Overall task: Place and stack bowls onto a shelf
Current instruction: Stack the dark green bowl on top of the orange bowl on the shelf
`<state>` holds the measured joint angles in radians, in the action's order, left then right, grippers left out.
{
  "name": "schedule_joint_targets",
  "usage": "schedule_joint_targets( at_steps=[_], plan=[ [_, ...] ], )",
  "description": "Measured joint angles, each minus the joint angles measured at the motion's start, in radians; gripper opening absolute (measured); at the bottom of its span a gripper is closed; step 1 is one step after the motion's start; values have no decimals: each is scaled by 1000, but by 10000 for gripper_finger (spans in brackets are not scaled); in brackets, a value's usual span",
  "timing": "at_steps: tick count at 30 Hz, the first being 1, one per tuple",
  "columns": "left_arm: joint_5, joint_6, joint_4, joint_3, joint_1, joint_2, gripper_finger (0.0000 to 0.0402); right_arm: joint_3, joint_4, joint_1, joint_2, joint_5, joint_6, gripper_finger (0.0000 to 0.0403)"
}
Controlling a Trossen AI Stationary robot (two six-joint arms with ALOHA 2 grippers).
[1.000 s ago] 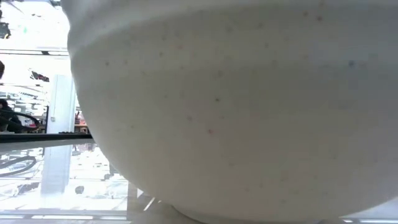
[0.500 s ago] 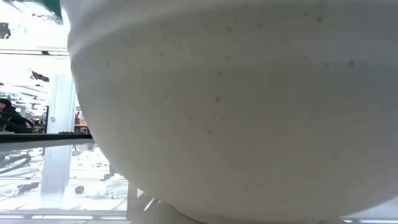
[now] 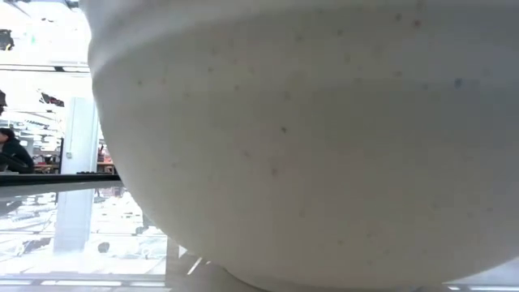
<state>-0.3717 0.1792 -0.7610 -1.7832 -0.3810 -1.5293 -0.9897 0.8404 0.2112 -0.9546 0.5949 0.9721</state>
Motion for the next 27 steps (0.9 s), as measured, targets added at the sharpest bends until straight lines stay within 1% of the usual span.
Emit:
schedule_joint_targets(
  at_steps=[2,6,8,11,14,17,22,24,27],
  plan=[
    [7,-19,-48,-112,-51,-78,0,0,44,-9,0,-13,17,103],
    [37,-64,-232,-332,-115,-228,0,0,93,-25,1,-23,27,103],
    [49,-81,-332,-413,-137,-295,0,0,129,-35,3,-23,37,103],
    [62,-106,-416,-496,-162,-373,0,0,192,-60,2,-27,41,103],
    [116,-94,-466,-544,-183,-423,3,0,235,-94,1,-49,36,107],
    [158,-89,-490,-559,-199,-451,18,0,275,-132,1,-79,10,127],
    [194,-98,-519,-562,-208,-454,65,8,358,-205,0,-114,-75,189],
    [222,-103,-572,-571,-216,-454,86,33,360,-243,0,-133,-119,211],
    [241,-105,-647,-573,-228,-452,117,89,342,-318,0,-218,-199,230]
  ],
)
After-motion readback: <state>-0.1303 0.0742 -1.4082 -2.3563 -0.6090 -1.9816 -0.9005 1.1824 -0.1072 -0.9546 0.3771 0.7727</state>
